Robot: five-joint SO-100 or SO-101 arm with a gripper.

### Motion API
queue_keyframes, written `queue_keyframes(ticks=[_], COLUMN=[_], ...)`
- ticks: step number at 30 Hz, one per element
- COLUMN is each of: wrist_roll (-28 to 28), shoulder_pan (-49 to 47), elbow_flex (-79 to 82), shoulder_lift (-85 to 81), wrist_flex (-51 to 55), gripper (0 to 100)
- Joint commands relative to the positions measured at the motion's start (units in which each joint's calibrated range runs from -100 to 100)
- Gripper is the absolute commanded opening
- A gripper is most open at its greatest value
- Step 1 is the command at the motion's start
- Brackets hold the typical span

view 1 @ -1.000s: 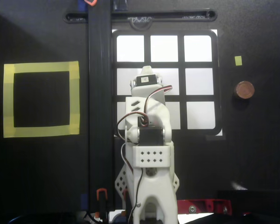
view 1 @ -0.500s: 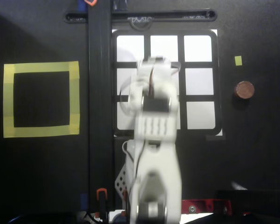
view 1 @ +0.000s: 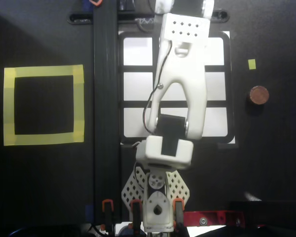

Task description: Pick and place at Grid spot 3

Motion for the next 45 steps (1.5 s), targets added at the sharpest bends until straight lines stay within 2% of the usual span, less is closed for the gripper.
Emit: queue_keyframes(ticks=[1, 4, 6, 8, 11, 14, 19, 24, 28, 34, 38, 40, 42, 45], wrist_roll=[0.2, 0.7, 3.7, 10.5, 23.7, 33.8, 45.5, 54.4, 58.3, 58.7, 58.7, 58.7, 59.1, 59.3], shoulder_pan=[0.5, 1.0, 2.2, 4.2, 8.7, 14.5, 25.2, 35.7, 40.8, 41.3, 41.3, 41.2, 41.2, 41.3], elbow_flex=[-3.0, -3.0, -2.9, -2.9, -2.9, -2.9, -2.9, -3.0, -3.0, -3.0, -3.0, -3.0, -3.0, -3.0], shoulder_lift=[0.4, 0.4, 0.4, 0.4, 0.5, 0.7, 1.9, 4.7, 6.2, 6.3, 6.4, 6.9, 7.5, 8.1], wrist_flex=[0.6, 0.5, 0.5, -0.3, -0.4, -0.6, -1.7, -6.6, -8.3, -8.3, -8.4, -8.4, -8.4, -8.6], gripper=[0, 0, 0, 0, 0, 0, 0, 0, 0, 2, 33, 33, 39, 39])
